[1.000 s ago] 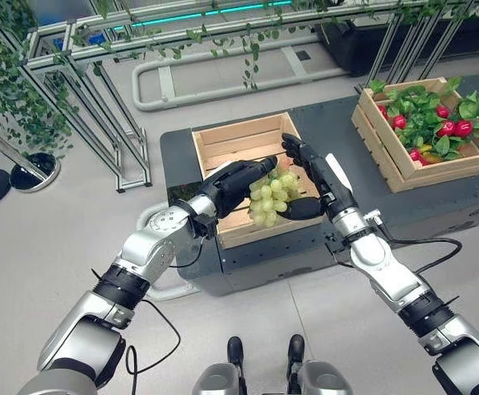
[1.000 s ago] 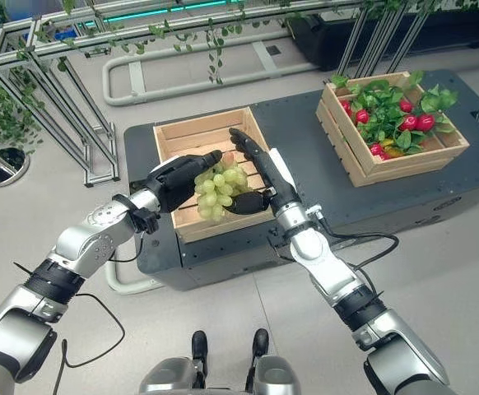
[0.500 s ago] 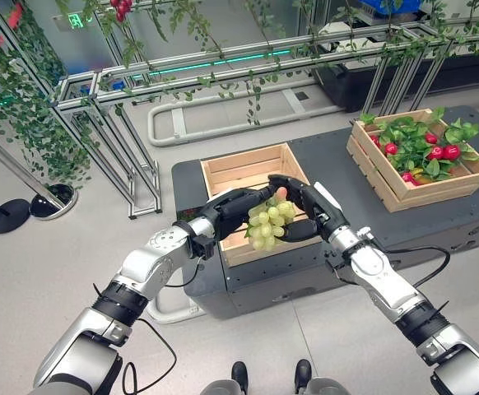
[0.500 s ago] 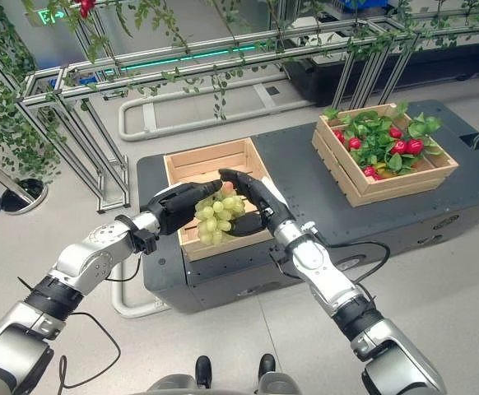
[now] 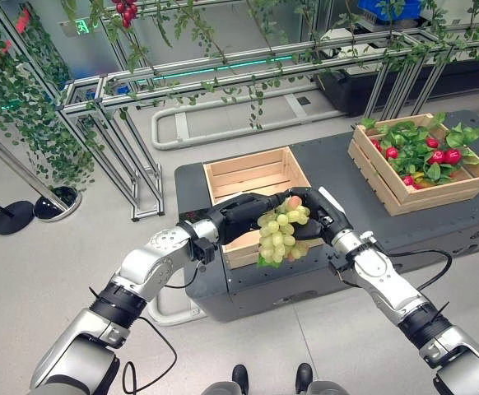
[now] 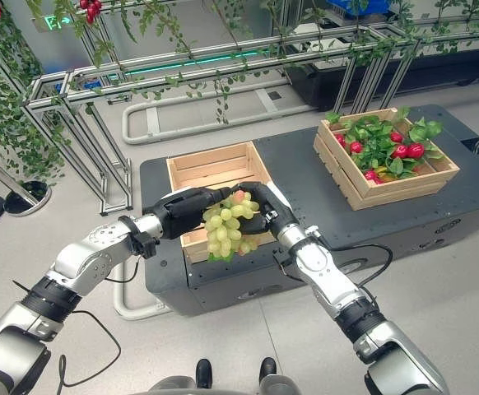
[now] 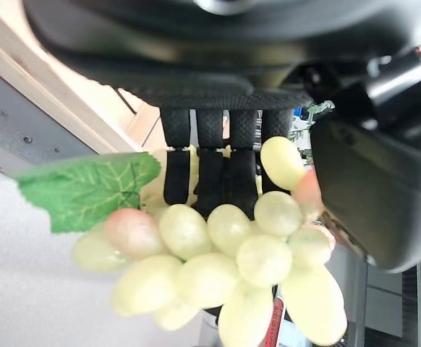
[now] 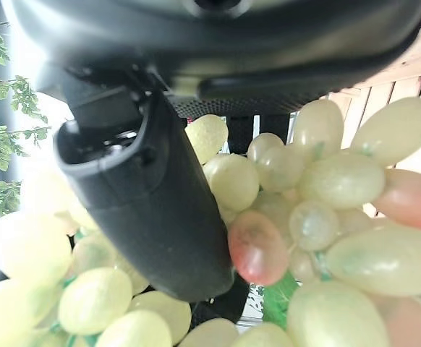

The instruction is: Pick up the fruits from the basket on one side to the basket on the other side

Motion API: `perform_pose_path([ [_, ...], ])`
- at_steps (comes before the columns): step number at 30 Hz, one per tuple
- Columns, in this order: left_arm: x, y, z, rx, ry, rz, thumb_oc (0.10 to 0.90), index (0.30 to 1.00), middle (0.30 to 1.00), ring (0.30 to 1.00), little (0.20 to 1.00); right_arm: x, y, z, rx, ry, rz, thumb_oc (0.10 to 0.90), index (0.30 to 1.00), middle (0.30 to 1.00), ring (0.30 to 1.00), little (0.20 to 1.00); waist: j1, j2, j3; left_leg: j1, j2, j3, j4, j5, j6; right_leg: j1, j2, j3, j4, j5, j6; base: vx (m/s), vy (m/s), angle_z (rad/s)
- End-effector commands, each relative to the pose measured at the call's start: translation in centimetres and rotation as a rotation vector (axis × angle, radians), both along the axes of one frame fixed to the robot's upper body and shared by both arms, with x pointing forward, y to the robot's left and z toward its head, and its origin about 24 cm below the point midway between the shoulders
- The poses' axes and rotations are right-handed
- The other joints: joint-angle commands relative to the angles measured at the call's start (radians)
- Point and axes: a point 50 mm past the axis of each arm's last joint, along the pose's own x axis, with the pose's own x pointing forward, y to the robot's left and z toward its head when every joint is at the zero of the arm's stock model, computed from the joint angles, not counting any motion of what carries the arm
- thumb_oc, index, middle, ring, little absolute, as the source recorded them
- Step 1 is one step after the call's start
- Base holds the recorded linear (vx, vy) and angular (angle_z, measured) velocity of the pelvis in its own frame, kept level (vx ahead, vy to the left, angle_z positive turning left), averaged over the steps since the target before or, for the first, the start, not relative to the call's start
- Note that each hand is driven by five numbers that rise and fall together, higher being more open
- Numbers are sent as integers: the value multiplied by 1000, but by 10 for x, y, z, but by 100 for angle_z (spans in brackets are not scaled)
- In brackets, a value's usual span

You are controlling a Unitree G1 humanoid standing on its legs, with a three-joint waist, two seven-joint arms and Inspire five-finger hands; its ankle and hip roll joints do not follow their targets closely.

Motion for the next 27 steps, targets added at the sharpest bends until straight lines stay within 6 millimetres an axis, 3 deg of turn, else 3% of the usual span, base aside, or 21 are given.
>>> perform_pose_path([
  [1,-11,-46,29,-119,-141,-228,441,361,361,361,361,22,10,60,186,-237,-19,400,300,300,300,300,15,0,-130,25,17,-34,2,-139,-45,50,-79,-20,2,-94,51,0,0,0],
  [2,-10,-44,29,-104,-150,-215,800,900,900,900,900,22,8,61,183,-242,-28,400,300,300,300,300,14,1,-130,25,17,-33,2,-140,-45,49,-79,-19,2,-94,51,0,0,0],
  [12,-20,-3,21,-109,-274,-20,800,900,900,900,900,0,-33,57,43,-353,-159,400,300,300,300,300,-14,0,-126,29,32,1,2,-144,-44,29,-74,17,2,-89,56,8,7,-2],
  [16,-30,28,18,-58,-440,163,800,900,900,900,900,-16,-70,57,27,-397,-278,400,300,300,300,300,-30,-6,-116,35,36,19,2,-151,-42,18,-68,44,2,-86,56,18,8,-21],
  [20,-35,56,16,70,-586,366,800,900,900,900,900,-25,-92,61,41,-419,-360,400,300,300,300,300,-38,-16,-108,35,35,24,2,-155,-41,10,-64,66,2,-86,56,15,0,-19],
  [25,-39,68,17,163,-711,560,800,900,900,900,900,-37,-109,58,61,-439,-432,400,300,300,300,300,-41,-32,-100,28,35,22,2,-156,-40,2,-61,75,2,-85,55,-18,-26,-13],
  [27,-38,76,11,175,-720,678,800,900,900,900,900,-46,-116,50,132,-440,-484,400,300,300,300,300,-43,-51,-92,18,35,18,2,-157,-40,-6,-61,72,2,-84,57,-66,-93,2],
])
